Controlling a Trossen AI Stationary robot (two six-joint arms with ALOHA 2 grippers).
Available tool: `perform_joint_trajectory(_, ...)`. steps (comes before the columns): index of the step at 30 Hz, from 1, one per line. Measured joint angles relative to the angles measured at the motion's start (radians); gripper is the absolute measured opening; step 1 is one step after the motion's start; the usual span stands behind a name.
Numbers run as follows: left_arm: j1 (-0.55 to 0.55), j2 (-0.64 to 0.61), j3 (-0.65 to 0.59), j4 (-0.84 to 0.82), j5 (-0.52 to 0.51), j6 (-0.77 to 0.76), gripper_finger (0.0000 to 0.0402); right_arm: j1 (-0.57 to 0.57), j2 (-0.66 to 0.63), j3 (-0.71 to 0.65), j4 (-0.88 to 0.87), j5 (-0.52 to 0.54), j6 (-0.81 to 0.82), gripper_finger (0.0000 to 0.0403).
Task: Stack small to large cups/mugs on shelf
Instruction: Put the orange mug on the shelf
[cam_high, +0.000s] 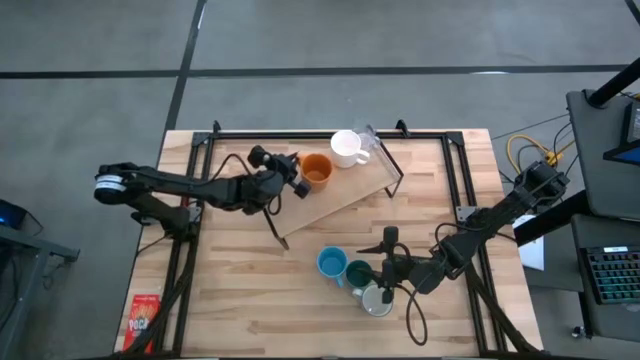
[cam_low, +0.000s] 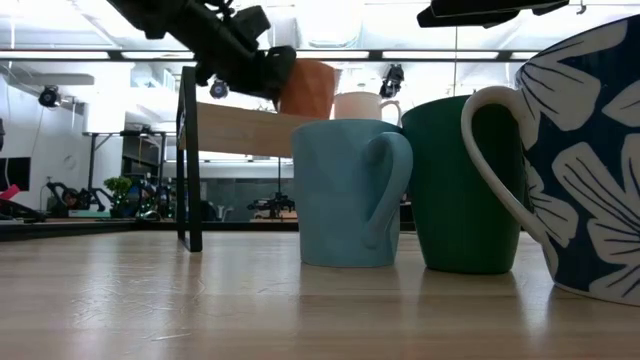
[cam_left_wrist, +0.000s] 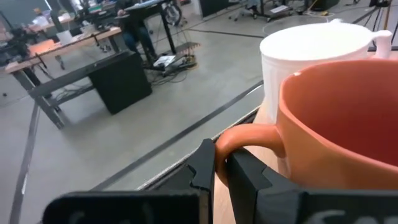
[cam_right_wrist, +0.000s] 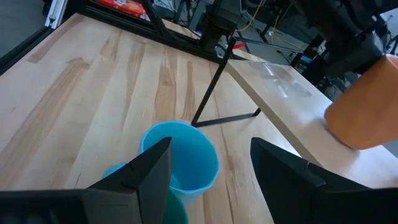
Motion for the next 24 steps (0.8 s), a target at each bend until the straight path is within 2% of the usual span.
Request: perform_joint_trajectory(24, 0.054, -0.003, -0.062, 0.089, -0.001, -0.028, 0.0006, 0.0, 0.0, 0.0, 0.001, 0.0, 0.001, 0.021)
